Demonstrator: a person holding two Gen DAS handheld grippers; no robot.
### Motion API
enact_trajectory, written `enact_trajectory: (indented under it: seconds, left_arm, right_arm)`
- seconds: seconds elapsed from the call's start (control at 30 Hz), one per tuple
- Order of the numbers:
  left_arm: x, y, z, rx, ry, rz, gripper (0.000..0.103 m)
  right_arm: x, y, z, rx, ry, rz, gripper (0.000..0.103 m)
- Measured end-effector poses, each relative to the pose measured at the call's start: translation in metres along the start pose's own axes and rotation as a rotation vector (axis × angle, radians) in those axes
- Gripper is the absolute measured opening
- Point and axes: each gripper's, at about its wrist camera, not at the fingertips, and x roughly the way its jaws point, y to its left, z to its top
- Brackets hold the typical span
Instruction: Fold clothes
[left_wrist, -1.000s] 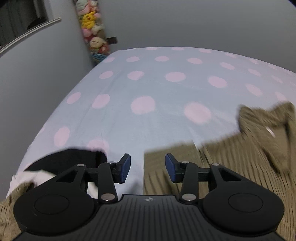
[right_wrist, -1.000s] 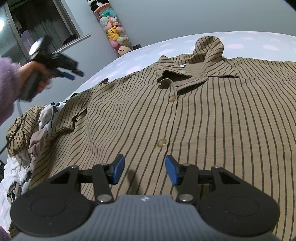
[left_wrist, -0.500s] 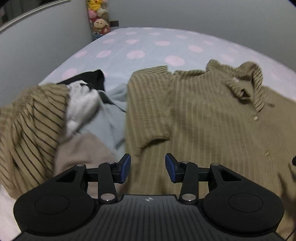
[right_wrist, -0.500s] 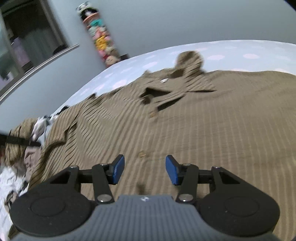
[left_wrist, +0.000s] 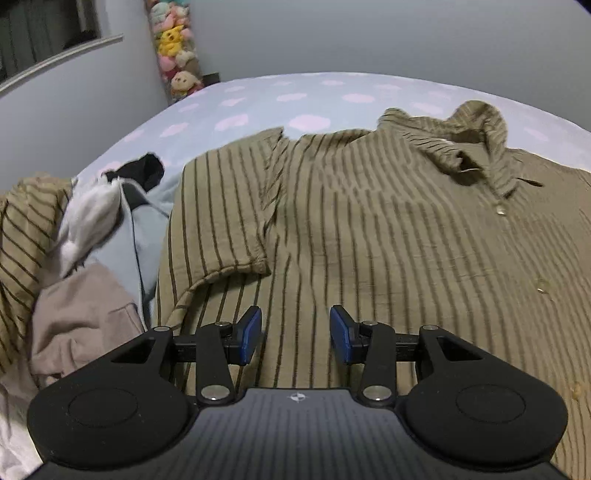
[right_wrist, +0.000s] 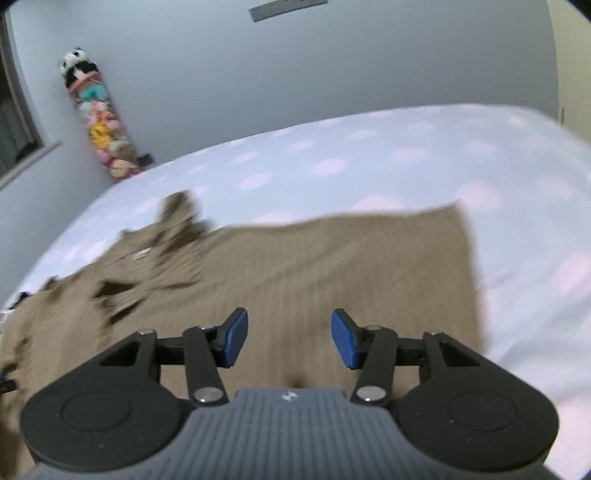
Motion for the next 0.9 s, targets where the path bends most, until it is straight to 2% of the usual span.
enact_trajectory:
  seconds: [0.13, 0.23, 0.3, 0.4, 0.57, 0.63, 0.67, 0.73, 0.77, 0.9]
  left_arm:
    - [0.013, 0.003, -0.003, -0.021, -0.005, -0.01, 0.039]
    - [0.016, 0.007, -0.002, -0.057, 0.009, -0.041, 0.039]
    - [0.015, 0.012, 0.0, -0.082, 0.0, -0.06, 0.039]
    - [0.015, 0.017, 0.004, -0.087, -0.021, -0.032, 0.039]
    - [0.021, 0.025, 0.004, -0.159, 0.003, -0.071, 0.039]
    - [0.023, 0.025, 0.004, -0.146, 0.004, -0.06, 0.039]
    - [0.025, 0.024, 0.003, -0.14, 0.004, -0.055, 0.039]
    - [0.028, 0.023, 0.002, -0.131, 0.0, -0.051, 0.039]
    - [0.028, 0.023, 0.002, -0.125, -0.003, -0.05, 0.04]
    - [0.026, 0.021, 0.003, -0.094, 0.0, -0.053, 0.04]
  right_arm:
    - [0.03, -0.05, 0.043, -0.03, 0.06, -0.138, 0.054]
    - [0.053, -0.075, 0.06, -0.016, 0.093, -0.192, 0.054]
    - [0.068, -0.086, 0.068, -0.007, 0.105, -0.216, 0.054]
    - [0.09, -0.097, 0.075, 0.026, 0.113, -0.229, 0.054]
    - [0.119, -0.105, 0.076, 0.038, 0.146, -0.263, 0.053]
    - [0.126, -0.107, 0.076, 0.042, 0.144, -0.265, 0.053]
    - [0.126, -0.107, 0.075, 0.043, 0.141, -0.267, 0.049]
    - [0.127, -0.103, 0.074, 0.027, 0.146, -0.259, 0.026]
    - [0.126, -0.1, 0.074, 0.015, 0.151, -0.252, 0.006]
    - [0.118, -0.086, 0.079, -0.022, 0.152, -0.266, 0.004]
